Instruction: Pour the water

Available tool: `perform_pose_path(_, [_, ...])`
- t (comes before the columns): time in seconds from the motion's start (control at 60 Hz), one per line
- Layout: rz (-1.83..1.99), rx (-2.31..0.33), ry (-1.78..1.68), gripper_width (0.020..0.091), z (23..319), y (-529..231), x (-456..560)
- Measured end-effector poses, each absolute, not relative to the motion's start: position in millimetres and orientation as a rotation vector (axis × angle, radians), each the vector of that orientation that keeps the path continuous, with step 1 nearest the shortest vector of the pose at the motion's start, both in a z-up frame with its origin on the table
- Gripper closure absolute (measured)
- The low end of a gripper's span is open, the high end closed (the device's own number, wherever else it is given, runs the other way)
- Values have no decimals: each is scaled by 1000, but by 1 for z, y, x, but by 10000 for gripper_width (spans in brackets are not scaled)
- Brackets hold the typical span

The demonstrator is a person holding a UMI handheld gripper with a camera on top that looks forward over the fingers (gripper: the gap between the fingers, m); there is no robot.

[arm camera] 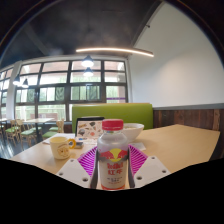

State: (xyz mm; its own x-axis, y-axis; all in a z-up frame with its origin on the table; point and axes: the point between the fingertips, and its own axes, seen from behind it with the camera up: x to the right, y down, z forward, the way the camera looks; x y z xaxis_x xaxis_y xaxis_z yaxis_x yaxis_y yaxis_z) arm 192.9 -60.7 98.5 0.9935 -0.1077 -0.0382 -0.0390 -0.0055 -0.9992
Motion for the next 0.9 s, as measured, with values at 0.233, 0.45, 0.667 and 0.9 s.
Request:
perform_pose_path(0.233, [-458,-1530,-225,681,184,-10,167])
perform_pose_path(0.45, [-1124,-1329,-918,682,210,58,84])
perform_pose_path(0.667, [-1600,-984,-1526,681,169,91,47])
perform_pose_path(0.9, [-1705,-835,-1692,681,162,116,48])
